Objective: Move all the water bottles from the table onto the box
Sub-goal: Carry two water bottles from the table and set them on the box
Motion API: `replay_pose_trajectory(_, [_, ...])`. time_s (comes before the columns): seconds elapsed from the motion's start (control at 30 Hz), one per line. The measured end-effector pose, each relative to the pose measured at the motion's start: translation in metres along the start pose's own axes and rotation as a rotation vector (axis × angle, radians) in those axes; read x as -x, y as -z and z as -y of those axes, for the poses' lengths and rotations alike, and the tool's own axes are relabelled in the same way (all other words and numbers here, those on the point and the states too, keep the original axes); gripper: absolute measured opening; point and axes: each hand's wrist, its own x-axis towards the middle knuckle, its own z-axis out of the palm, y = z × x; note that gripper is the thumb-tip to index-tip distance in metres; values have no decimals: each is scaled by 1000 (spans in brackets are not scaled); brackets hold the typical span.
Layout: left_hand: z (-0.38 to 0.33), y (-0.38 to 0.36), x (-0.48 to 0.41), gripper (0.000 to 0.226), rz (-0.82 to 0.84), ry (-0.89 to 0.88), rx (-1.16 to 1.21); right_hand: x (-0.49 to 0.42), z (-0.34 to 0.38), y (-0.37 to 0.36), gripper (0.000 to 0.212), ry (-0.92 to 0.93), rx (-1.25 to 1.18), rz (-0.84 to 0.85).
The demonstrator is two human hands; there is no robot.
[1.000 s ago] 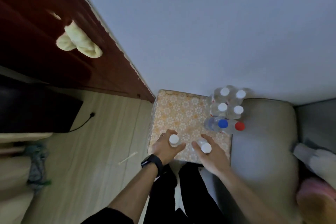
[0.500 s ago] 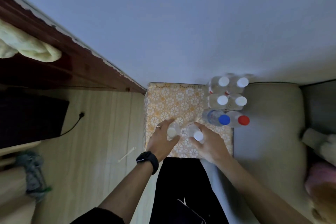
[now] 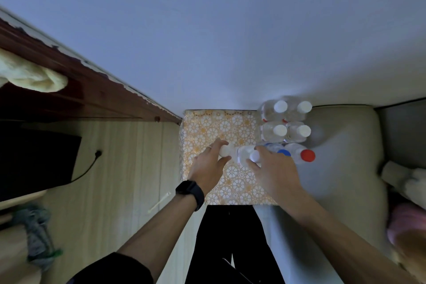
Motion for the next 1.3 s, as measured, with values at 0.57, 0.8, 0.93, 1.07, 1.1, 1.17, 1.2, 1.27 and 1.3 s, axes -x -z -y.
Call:
replay_pose_trajectory(0.57, [-37, 9, -104, 48, -156, -29, 75, -108, -6, 45, 45, 31, 86, -126])
replay_pose_trajectory(0.8, [-27, 2, -106, 71, -99, 146, 110, -115, -6, 48, 42, -1, 171, -59])
replay_pose_trajectory(0.93, [-27, -1, -103, 59, -69, 139, 192, -116, -10, 44, 44, 6, 101, -76])
replay_pose_trajectory(1.07, [-20, 6, -104, 62, -22, 89, 125, -113, -14, 41, 40, -3, 77, -85])
replay_pose_trajectory(1.1, [-19, 8, -106, 64, -5, 85, 97, -114, -13, 39, 39, -9, 76, -82])
replay_pose_trajectory(1.17, [-19, 11, -111, 67, 13, 75, 36, -115, -10, 35, 39, -26, 65, -76])
replay_pose_trajectory(1.2, [-19, 11, -112, 67, 12, 73, 19, -114, -8, 34, 40, -38, 61, -65])
replay_pose_trajectory(1.27, [-20, 10, -113, 67, 9, 85, 26, -115, -6, 34, 41, -48, 66, -60])
replay_pose_trajectory(1.3, [-21, 9, -112, 67, 7, 101, 38, -115, -6, 34, 41, -48, 72, -61])
